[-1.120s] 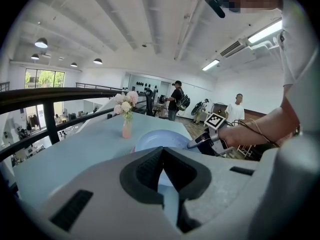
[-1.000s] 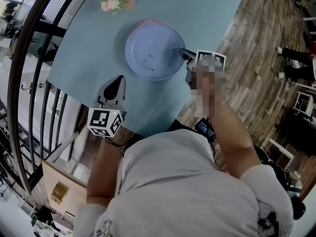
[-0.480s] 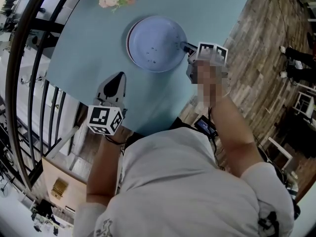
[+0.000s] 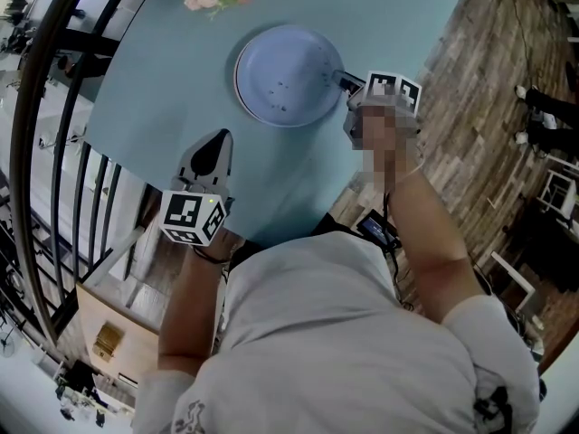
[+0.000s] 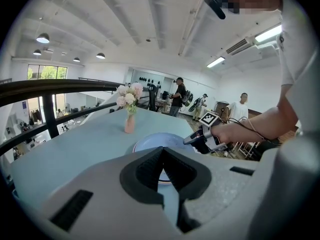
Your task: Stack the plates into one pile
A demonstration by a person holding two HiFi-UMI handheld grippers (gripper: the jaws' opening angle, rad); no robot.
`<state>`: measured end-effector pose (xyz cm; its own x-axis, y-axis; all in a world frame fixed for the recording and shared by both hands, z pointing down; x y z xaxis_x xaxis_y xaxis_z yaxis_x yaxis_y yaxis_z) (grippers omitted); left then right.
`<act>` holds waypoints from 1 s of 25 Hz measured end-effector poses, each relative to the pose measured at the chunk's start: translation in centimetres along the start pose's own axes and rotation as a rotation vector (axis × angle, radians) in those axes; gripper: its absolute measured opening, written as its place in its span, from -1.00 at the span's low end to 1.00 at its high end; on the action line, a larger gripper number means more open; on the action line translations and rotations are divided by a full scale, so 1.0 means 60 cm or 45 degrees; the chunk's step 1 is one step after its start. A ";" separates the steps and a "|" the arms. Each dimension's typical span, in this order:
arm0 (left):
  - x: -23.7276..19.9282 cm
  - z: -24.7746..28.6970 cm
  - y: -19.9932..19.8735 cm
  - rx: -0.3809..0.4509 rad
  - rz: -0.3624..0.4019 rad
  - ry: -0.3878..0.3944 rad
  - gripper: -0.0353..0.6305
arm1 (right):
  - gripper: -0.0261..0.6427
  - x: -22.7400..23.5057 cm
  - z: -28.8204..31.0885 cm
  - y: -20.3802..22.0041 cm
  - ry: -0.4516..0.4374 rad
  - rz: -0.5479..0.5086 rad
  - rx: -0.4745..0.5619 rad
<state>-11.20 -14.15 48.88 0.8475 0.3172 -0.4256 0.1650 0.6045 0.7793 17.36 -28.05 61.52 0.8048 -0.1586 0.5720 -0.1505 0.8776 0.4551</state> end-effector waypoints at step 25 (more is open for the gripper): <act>0.049 -0.060 -0.008 0.076 0.083 0.053 -0.88 | -0.43 -0.093 -0.107 0.001 0.105 -0.536 0.107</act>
<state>-10.58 -10.85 45.61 0.8361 0.3851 -0.3907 0.1409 0.5375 0.8314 16.55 -24.22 53.93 0.8486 -0.4551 0.2697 0.1571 0.7036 0.6930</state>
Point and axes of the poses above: the fingertips, and each gripper's own axes: z forward along the fingers, x to its right, y out of its underside, the point moved 5 cm from there along -z, backward along the fingers, and after that the axes turned 13 degrees about -z, right-handed, at the moved point
